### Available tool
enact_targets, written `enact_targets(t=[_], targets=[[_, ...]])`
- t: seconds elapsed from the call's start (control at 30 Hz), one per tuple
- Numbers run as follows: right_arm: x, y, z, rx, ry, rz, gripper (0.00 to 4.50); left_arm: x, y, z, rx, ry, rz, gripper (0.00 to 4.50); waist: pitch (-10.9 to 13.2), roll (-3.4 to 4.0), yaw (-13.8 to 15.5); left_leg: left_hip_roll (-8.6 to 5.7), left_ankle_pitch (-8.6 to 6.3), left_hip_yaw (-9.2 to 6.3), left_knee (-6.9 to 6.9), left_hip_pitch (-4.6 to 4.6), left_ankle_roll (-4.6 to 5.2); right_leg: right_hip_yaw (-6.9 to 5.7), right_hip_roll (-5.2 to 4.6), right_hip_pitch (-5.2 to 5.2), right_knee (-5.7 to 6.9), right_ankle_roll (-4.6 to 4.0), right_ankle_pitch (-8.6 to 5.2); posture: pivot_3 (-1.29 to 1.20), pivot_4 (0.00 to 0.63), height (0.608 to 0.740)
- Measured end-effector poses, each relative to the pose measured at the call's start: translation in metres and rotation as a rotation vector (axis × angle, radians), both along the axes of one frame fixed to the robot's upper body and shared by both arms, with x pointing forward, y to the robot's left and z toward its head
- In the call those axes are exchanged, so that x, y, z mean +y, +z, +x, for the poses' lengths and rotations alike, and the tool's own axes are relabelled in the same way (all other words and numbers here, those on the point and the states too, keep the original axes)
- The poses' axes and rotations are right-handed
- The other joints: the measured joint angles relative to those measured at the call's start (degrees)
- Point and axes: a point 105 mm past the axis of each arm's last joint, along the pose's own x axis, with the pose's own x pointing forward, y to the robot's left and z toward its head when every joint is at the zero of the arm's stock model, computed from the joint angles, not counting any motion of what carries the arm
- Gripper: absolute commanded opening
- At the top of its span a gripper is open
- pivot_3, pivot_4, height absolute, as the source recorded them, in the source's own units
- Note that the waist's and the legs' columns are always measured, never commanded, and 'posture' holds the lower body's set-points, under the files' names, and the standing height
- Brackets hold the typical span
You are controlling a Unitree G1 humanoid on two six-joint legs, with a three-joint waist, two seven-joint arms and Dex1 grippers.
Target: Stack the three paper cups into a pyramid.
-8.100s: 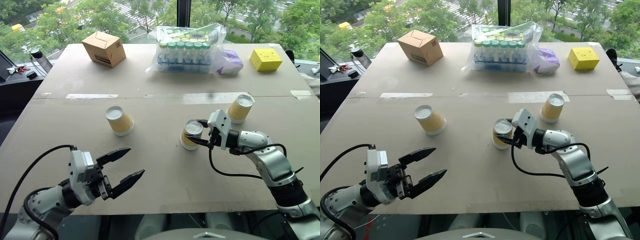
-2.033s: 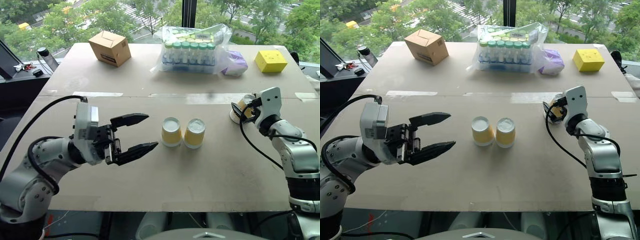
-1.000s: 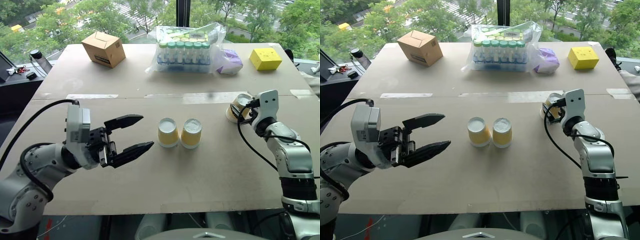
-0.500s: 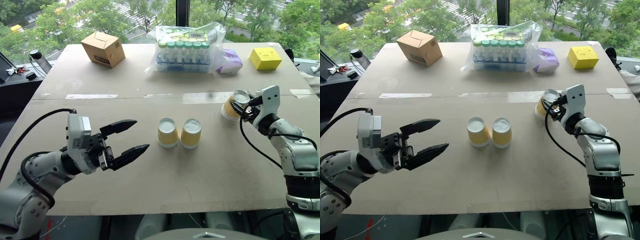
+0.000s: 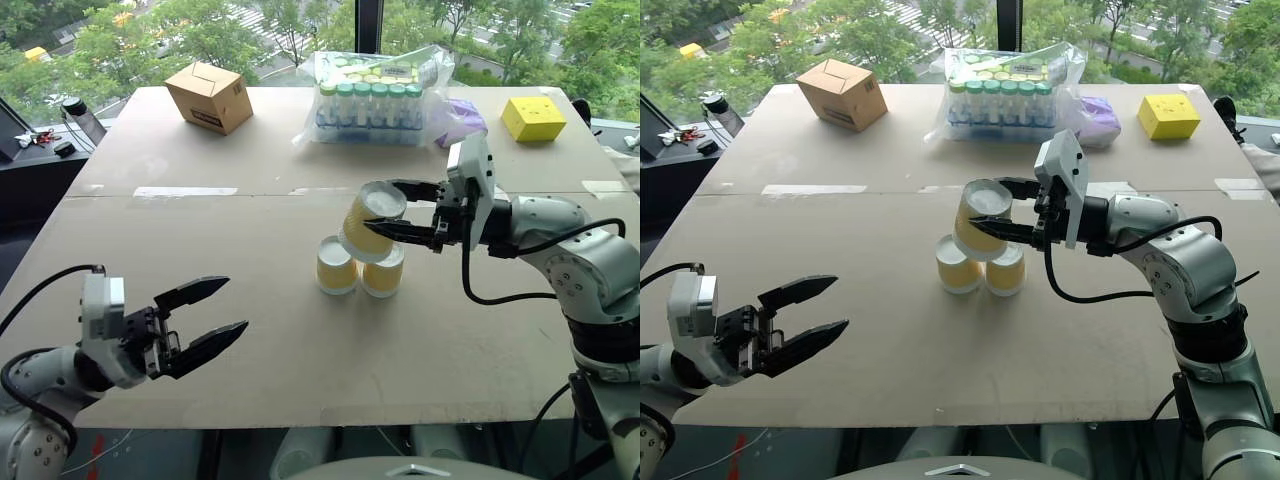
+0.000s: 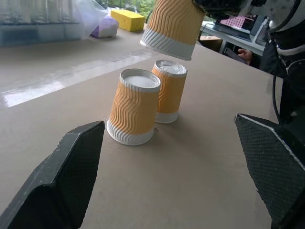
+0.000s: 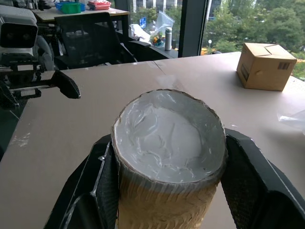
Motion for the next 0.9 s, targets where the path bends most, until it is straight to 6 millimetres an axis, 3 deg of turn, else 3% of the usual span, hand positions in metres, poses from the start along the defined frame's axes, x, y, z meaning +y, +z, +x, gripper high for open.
enact_targets(t=[0.1, 0.33, 0.9], targets=[[0.002, -0.007, 0.006, 0.012, -0.007, -0.020, 2.26, 0.001, 0.014, 0.001, -0.060, 0.001, -0.035, 4.50, 0.00, 0.00, -0.28, 0.00, 0.00, 0.02, 0.00, 0.00, 0.00, 0.03, 0.00, -0.01, 0.00, 0.00, 0.00, 0.00, 0.150, 0.740], [0.003, -0.008, 0.016, 0.008, -0.018, -0.044, 2.26, 0.000, 0.018, -0.001, -0.080, 0.016, -0.065, 4.50, 0.00, 0.00, -0.51, 0.03, 0.00, 0.10, -0.04, -0.03, -0.01, 0.10, 0.03, -0.14, 0.03, -0.01, 0.01, 0.00, 0.150, 0.740], [0.013, -0.010, 0.011, -0.004, 0.035, -0.076, 2.26, 0.005, 0.025, 0.001, -0.107, 0.090, -0.142, 4.50, 0.00, 0.00, -0.42, 0.02, 0.00, 0.11, -0.03, -0.02, -0.01, 0.10, 0.04, -0.13, 0.04, -0.02, 0.01, 0.00, 0.150, 0.740]])
